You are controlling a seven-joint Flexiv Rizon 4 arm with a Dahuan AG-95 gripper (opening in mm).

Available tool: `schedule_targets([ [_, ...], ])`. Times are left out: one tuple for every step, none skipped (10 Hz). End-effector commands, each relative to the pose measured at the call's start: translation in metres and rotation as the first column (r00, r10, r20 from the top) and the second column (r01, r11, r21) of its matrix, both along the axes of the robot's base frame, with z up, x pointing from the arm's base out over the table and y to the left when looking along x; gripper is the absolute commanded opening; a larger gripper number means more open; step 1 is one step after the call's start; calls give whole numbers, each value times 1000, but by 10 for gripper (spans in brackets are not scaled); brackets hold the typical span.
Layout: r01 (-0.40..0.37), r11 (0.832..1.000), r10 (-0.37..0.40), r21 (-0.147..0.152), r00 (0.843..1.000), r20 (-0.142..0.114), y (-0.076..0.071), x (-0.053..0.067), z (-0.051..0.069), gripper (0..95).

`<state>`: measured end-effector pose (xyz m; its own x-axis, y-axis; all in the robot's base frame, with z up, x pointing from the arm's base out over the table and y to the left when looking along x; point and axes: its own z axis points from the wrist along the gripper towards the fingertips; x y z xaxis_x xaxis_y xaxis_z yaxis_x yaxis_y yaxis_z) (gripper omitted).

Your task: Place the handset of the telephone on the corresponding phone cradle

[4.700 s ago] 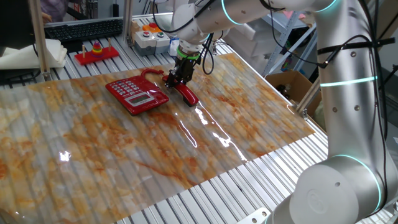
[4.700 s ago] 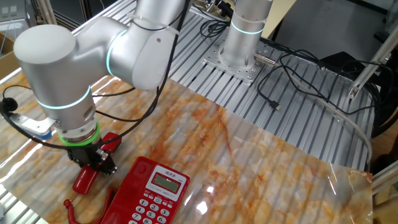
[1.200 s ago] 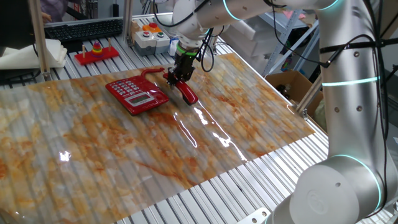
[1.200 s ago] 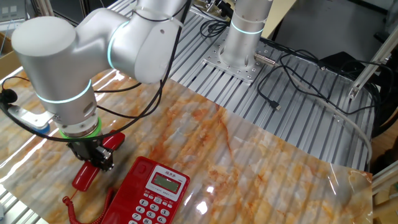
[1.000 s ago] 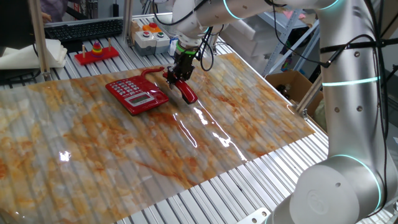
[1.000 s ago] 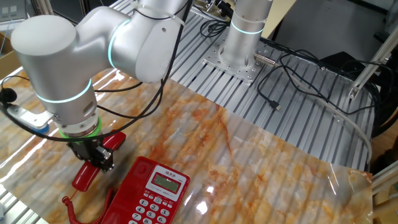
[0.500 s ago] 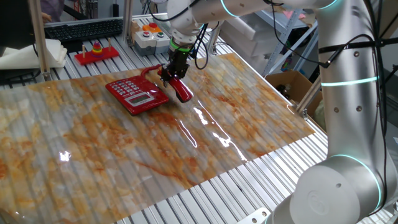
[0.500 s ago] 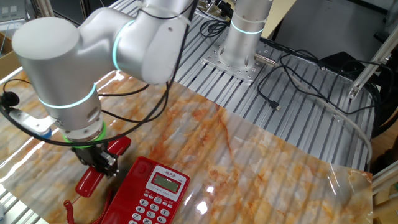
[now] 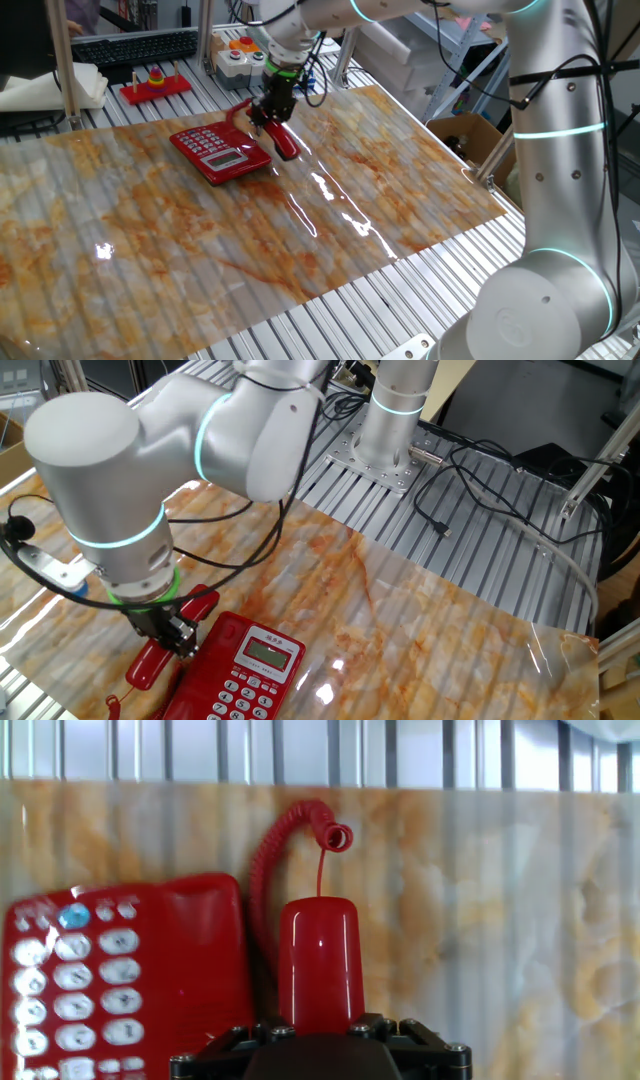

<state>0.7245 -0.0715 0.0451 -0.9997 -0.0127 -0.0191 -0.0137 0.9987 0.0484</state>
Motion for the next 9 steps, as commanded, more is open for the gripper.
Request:
schedule_targets([
  [14,1000,-14,3,1000,3,7,-1,4,0],
  [21,1000,-21,0,1000,4,15,0,7,0],
  [27,1000,-27,1,1000,3,19,0,9,0],
  [37,999,-37,3,999,2,26,3,11,0],
  [41,999,-41,4,999,2,29,4,11,0],
  [40,999,-40,4,999,2,33,8,10,0],
  [34,999,-34,4,999,5,36,11,10,0],
  [31,999,-31,5,999,7,39,13,10,0],
  [28,1000,-28,5,1000,7,43,16,9,0],
])
